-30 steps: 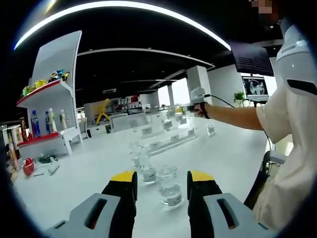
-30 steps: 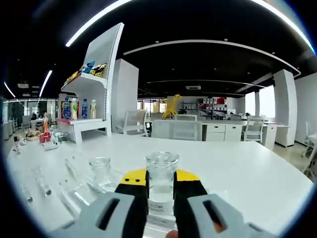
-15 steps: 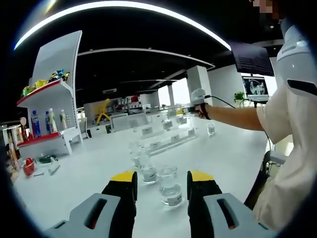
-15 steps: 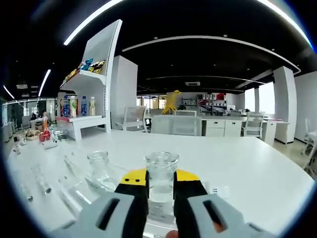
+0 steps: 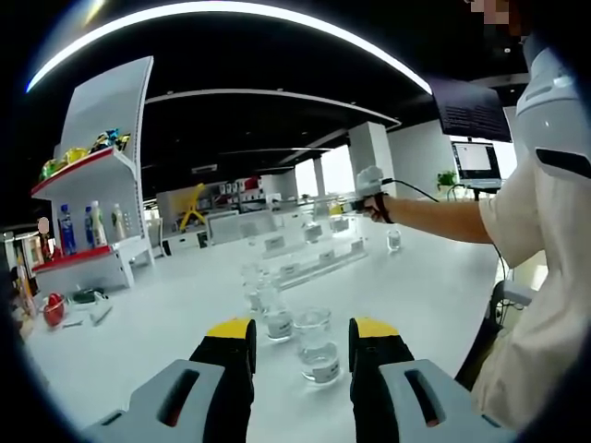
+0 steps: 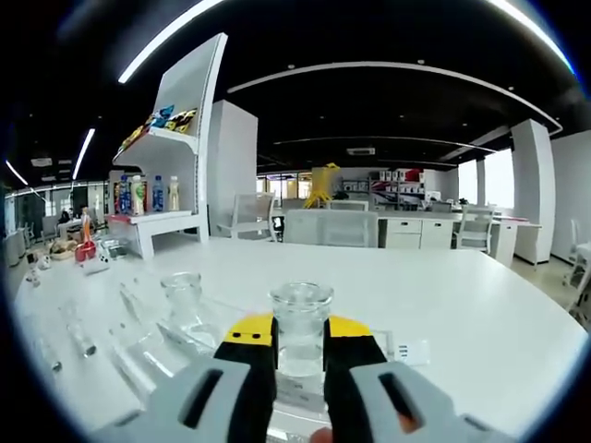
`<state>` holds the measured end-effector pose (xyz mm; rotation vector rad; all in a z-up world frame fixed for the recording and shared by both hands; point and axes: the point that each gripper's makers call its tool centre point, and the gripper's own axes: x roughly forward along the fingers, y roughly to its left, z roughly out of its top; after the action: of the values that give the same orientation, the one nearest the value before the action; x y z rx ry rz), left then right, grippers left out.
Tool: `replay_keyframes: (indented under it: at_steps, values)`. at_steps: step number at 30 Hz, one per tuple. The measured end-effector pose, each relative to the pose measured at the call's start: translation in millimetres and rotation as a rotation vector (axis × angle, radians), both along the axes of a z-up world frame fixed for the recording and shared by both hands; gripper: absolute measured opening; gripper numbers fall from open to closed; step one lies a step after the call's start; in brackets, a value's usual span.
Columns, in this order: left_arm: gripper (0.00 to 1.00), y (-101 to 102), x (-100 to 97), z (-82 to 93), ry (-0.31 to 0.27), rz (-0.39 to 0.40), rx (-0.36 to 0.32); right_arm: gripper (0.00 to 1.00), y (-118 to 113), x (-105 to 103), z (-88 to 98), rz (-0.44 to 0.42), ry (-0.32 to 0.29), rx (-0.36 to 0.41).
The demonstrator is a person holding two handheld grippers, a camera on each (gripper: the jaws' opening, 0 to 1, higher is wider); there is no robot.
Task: Identify the label on the chemical reagent bottle, grasp the chemical reagent bottle, and place it in the designated position on the reagent rack
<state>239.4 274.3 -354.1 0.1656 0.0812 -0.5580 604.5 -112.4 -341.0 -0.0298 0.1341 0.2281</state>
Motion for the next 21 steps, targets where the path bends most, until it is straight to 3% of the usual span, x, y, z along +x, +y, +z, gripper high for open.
replay_keyframes:
  at_steps: [21]
  values:
    - [0.40,-0.5,-1.2,0.5,-0.003,0.000,0.002,0.19,-1.6,-1.5,-8.1,0.000,0.037,-0.006]
